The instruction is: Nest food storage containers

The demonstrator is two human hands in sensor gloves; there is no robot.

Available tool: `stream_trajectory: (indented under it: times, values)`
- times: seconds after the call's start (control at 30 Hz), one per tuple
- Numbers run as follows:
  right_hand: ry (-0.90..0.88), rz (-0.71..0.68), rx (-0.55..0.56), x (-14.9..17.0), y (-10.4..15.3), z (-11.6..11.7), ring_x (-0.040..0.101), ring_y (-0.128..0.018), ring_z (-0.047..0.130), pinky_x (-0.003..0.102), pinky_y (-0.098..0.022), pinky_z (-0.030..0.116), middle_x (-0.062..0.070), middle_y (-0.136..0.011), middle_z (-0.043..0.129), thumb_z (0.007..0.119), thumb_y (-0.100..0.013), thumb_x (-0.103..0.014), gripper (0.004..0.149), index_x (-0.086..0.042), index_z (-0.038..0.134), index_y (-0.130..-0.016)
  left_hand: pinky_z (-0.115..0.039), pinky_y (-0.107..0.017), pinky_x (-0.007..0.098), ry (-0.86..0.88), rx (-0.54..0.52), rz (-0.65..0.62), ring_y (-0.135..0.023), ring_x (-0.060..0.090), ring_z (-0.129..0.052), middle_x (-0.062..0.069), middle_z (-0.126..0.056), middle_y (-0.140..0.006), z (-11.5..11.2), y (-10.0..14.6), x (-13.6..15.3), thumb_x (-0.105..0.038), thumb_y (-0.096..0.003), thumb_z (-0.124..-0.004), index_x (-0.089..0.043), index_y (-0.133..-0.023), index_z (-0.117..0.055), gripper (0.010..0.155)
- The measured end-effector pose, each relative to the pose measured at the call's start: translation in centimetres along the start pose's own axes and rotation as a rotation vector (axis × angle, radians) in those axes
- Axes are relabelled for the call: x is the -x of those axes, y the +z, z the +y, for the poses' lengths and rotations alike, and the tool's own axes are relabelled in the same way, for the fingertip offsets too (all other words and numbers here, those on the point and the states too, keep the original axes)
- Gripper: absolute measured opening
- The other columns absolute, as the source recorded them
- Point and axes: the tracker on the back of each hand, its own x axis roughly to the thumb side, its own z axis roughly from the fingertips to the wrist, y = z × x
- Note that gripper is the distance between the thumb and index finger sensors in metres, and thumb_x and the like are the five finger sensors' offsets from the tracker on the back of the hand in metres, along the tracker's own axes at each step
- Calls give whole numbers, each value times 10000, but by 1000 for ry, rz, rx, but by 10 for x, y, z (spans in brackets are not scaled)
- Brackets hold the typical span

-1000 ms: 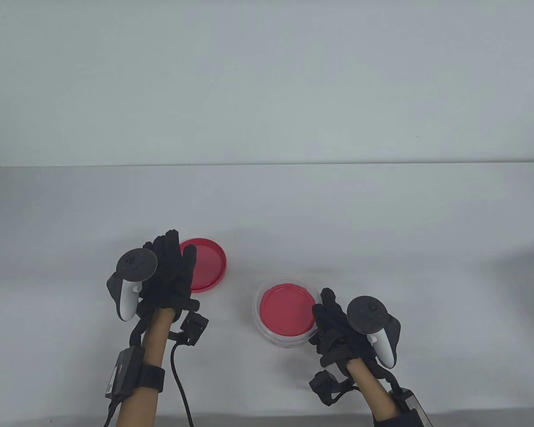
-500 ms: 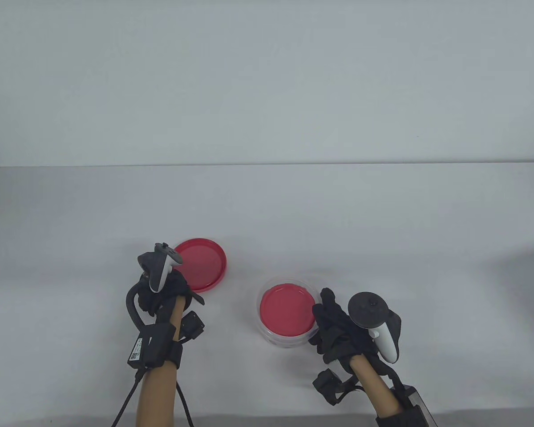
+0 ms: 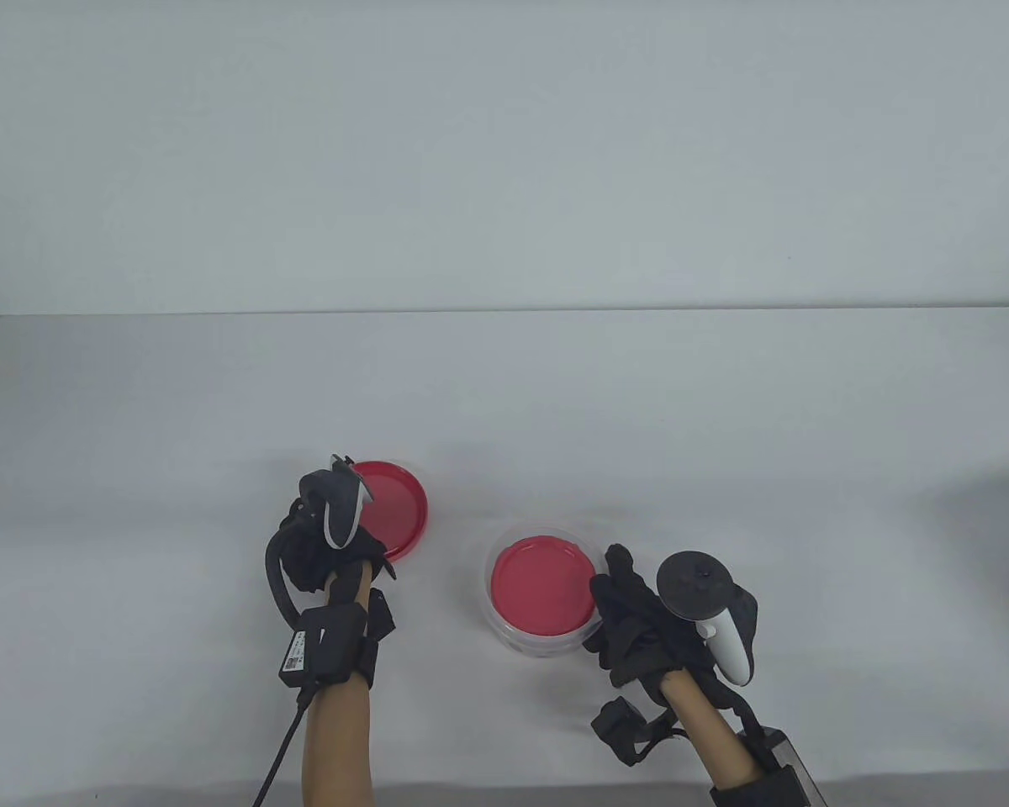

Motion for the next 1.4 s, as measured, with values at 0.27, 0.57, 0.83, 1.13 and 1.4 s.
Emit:
stream_trajectory:
  times: [0.27,0.57,0.83,1.13,1.4]
  values:
    - [-6,-6,7,0,0,0,362,-529,878,319,-310,818,349,-1063,423,518,-655,-296,621,21,243,-1113,-831,-534,341,116,-155,-303,-681,190,-932,-1,-769,-967,23,41,-3,-357,-664,-530,-168,-1145,-208,609]
    - [-36,-4,10,1,0,0,348,-497,888,302,-289,821,348,-1060,426,524,-654,-297,622,22,249,-1112,-830,-554,365,136,-351,-632,-712,223,-939,11,-761,-977,56,122,-12,-346,-637,-561,-206,-1186,-327,613]
    - [-90,3,5,3,-1,-1,345,-470,897,290,-275,827,348,-1059,429,537,-653,-297,621,18,264,-1114,-776,-620,460,192,-416,-997,-821,330,-893,44,-762,-1008,53,190,-12,-425,-613,-543,-195,-1106,-467,549]
    - [-212,37,-53,10,-5,-8,365,-470,911,282,-268,841,343,-1068,419,574,-651,-298,624,-8,293,-1126,-573,-762,552,42,-379,-1345,-1072,447,-582,144,-481,-1200,10,226,-8,-460,-618,-567,-189,-1059,-354,560]
    - [-329,80,-94,20,-9,-14,381,-495,930,296,-278,851,342,-1066,446,509,-652,-262,558,14,373,-1117,-540,-782,537,-150,-468,-1409,-1095,425,-521,146,-413,-1208,-13,238,-9,-454,-651,-552,-196,-1071,-280,563]
